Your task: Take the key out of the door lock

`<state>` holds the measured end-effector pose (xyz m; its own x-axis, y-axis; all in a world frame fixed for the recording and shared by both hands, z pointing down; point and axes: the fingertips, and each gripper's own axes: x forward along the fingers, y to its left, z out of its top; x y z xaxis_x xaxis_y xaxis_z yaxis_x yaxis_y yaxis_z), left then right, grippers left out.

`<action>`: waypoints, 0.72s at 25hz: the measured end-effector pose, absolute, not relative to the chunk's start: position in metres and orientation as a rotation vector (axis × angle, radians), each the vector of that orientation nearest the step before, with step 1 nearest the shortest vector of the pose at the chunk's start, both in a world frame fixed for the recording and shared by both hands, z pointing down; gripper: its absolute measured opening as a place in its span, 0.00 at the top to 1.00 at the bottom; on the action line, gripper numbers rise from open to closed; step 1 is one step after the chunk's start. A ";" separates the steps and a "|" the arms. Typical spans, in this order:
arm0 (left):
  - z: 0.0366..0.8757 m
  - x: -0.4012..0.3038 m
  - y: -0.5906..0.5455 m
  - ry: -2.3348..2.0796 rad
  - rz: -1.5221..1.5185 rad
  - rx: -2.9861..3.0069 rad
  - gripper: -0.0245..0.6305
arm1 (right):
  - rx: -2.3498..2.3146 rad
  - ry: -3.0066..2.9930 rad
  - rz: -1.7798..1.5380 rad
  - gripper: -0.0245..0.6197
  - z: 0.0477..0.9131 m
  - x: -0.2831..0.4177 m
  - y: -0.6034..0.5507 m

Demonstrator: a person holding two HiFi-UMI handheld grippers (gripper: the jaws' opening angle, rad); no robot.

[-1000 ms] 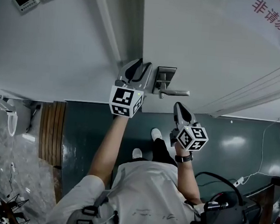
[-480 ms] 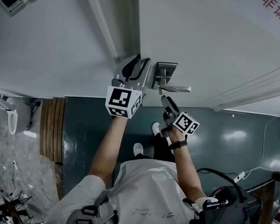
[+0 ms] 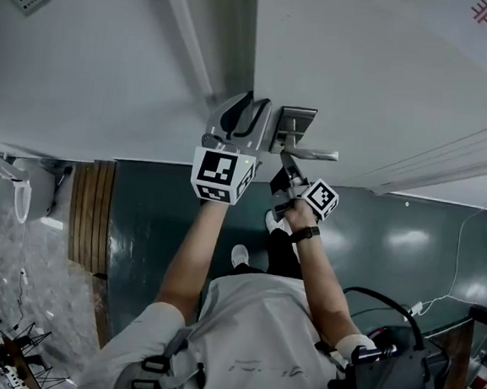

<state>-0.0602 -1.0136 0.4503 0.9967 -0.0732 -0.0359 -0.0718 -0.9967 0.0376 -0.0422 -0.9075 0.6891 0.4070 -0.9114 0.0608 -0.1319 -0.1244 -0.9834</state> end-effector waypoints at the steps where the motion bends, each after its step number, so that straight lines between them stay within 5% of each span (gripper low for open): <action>1: 0.450 -0.060 -1.014 -0.116 -0.058 3.102 0.77 | -1.538 0.942 -0.879 0.94 0.690 -0.043 -0.909; 18: 0.453 -0.059 -1.017 -0.139 0.001 3.116 0.77 | -1.576 0.993 -0.909 0.93 0.698 -0.116 -0.849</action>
<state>-0.0587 -1.0175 0.4531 0.9960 -0.0889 0.0015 -0.0889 -0.9958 0.0228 -0.1165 -0.8491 0.6981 0.3747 -0.9242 0.0739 -0.1551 -0.1410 -0.9778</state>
